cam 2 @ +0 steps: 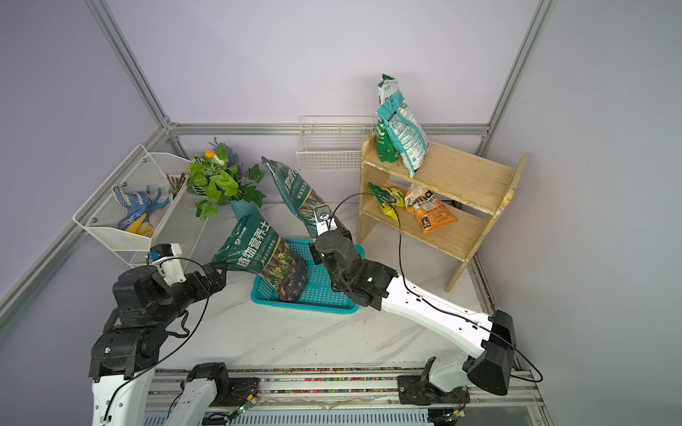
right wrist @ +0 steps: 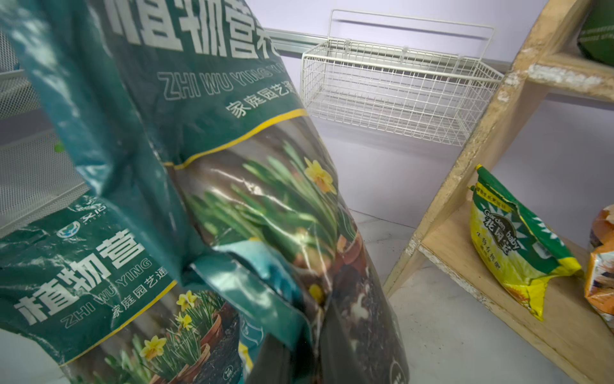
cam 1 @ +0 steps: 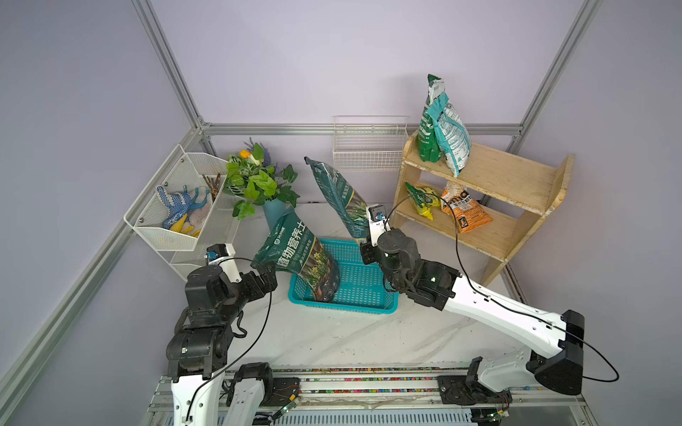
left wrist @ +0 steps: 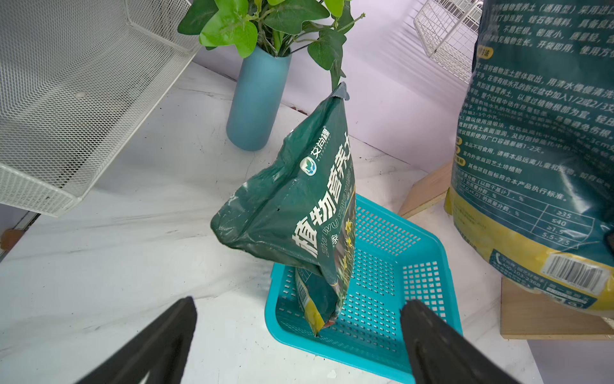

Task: Take down the fertilizer bag from the shelf
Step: Pick up the fertilizer bag from the shelf, then place the fertilizer bag in the storage box.

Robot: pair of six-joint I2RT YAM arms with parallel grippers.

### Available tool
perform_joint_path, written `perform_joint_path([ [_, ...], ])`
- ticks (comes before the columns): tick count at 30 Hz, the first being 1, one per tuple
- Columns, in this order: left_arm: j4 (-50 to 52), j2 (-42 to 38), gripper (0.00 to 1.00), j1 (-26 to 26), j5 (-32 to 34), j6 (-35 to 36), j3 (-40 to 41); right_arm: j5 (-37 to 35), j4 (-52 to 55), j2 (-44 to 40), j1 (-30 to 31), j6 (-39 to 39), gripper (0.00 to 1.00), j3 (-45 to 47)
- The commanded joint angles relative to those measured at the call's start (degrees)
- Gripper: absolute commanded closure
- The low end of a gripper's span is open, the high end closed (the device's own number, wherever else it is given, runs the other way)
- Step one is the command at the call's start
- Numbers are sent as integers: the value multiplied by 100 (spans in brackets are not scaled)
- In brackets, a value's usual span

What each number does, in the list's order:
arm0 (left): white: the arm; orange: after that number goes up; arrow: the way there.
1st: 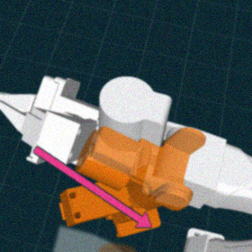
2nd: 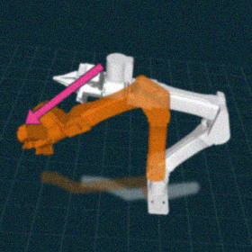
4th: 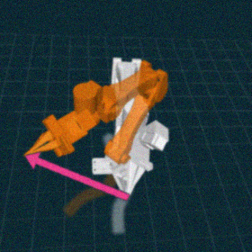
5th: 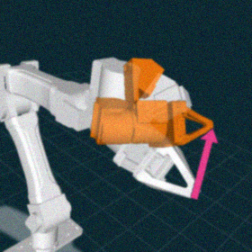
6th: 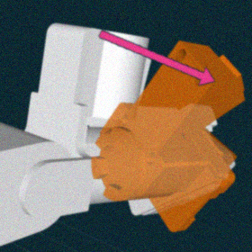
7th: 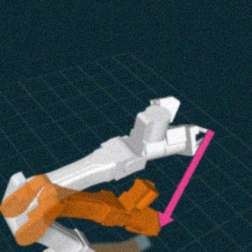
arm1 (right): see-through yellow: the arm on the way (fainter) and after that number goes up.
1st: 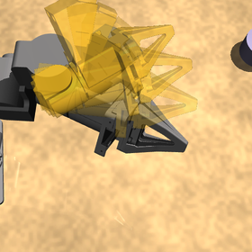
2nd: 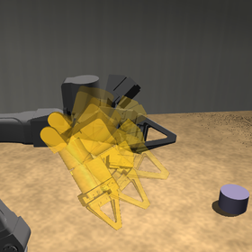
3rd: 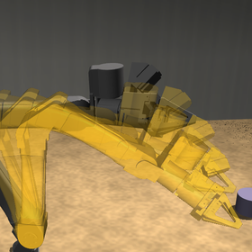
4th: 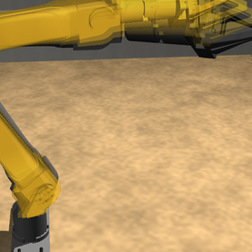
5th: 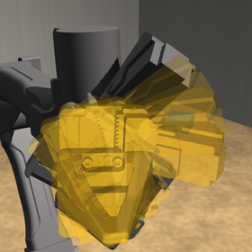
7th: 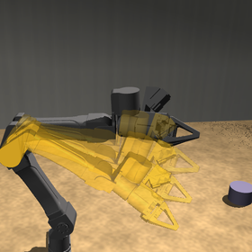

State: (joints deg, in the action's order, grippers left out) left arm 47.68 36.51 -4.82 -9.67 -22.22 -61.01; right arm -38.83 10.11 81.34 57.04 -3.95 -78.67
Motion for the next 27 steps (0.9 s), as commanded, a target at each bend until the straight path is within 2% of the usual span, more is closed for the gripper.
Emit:
perform_joint_path([
  [1, -66, -56, 0, -28, -85, -20, 283, -144, -1890, -186, 42, -104, 100, -143],
  [10, -66, -56, 0, -28, -87, -21, 283, -81, -2913, -62, 90, -189, 100, 583],
  [27, -66, -57, 0, -28, -91, -20, 283, -22, -3807, 408, 394, -203, 100, 1062],
])
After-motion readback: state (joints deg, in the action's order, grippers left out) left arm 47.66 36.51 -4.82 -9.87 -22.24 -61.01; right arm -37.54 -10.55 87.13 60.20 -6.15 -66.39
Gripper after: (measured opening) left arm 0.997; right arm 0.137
